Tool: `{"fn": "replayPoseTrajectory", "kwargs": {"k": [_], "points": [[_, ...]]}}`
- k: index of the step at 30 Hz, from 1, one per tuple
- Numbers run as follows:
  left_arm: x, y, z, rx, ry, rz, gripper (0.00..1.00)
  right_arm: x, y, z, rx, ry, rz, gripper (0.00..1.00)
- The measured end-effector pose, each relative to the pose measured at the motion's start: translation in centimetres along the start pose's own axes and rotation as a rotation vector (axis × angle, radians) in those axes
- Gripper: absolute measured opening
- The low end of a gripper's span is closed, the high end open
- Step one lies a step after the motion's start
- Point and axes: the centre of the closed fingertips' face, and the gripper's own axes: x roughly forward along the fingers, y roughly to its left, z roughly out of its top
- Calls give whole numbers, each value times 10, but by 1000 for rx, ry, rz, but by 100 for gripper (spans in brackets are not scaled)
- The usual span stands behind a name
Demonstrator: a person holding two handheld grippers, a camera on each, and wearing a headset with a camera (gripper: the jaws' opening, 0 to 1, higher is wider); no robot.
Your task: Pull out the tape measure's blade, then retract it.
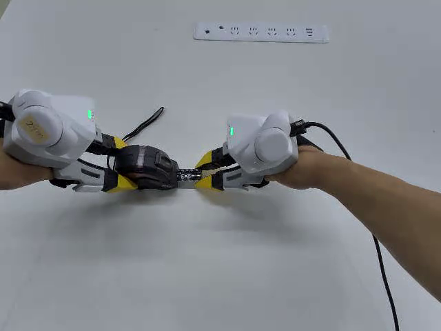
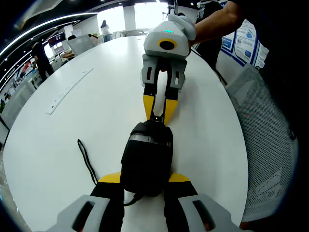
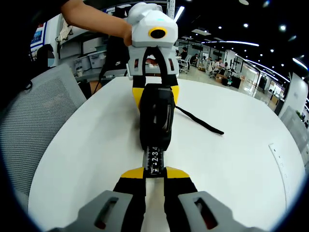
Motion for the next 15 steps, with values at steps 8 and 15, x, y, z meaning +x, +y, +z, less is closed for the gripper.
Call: {"fn": "replayPoseTrajectory", "kwargs": {"k": [8,15], "points": [[0,0,0,0,-2,-1,28,-4,0,-3,-3,4,-1,11],[-1,0,0,0,-3,-3,28,-10,0,-6,-4,7,-2,11]]}}
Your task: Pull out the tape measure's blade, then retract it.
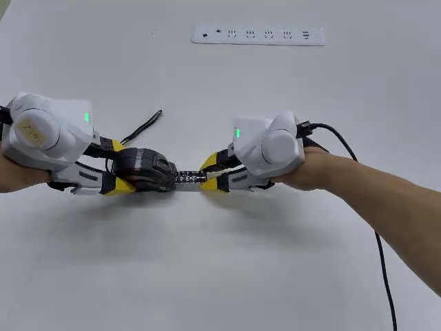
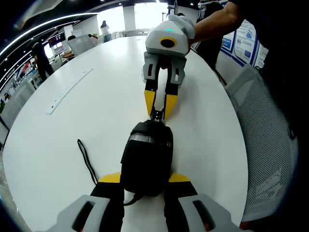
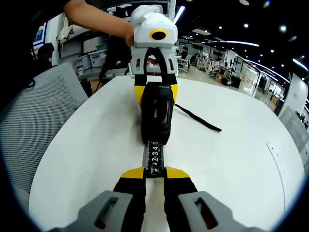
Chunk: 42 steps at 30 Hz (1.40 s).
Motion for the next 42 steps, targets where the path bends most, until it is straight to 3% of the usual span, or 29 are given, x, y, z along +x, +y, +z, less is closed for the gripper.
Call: {"fn": "replayPoseTrajectory", "kwargs": {"k": [42], "points": [[0,0,-1,-1,-2,-3,28,-26,2,-17,-8,21,-3,11]]}}
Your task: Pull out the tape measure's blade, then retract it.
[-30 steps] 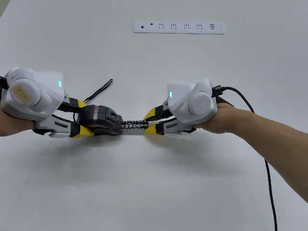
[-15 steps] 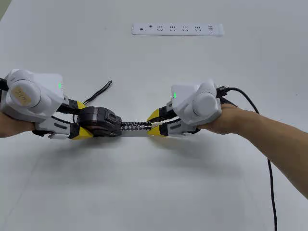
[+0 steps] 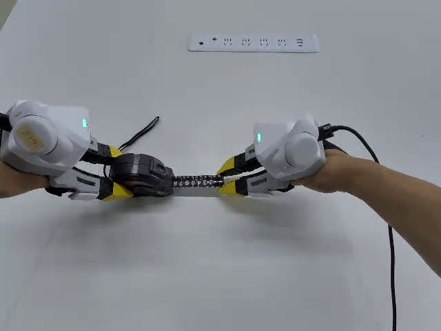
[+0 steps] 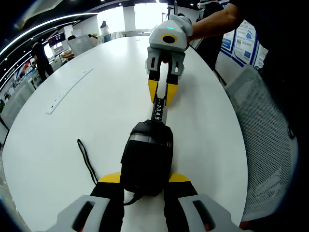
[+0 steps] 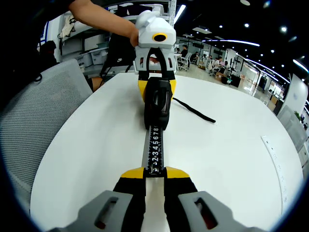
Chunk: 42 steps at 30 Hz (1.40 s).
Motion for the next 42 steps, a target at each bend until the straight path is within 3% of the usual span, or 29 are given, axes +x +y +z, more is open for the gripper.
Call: {"fn": "replayPoseTrajectory", "kwargs": {"k": [42], "points": [[0,-1,1,3,4,-5,28,-33,5,-31,28,18,6,11]]}}
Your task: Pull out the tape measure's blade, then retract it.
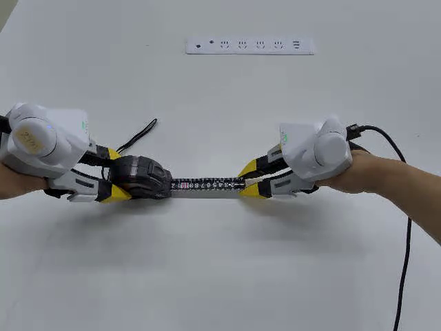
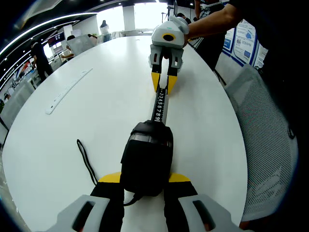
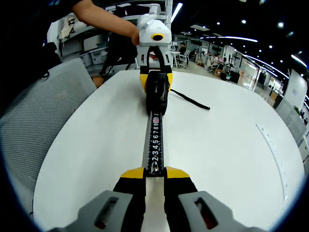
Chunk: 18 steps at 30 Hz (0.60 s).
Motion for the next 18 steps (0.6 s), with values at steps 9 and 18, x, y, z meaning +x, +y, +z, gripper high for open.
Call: {"fn": "replayPoseTrajectory", "kwargs": {"k": [9,18], "points": [[0,0,0,0,1,0,28,-8,3,-5,9,8,1,11],[0,0,0,1,3,-1,28,-16,4,-12,12,21,0,11]]}}
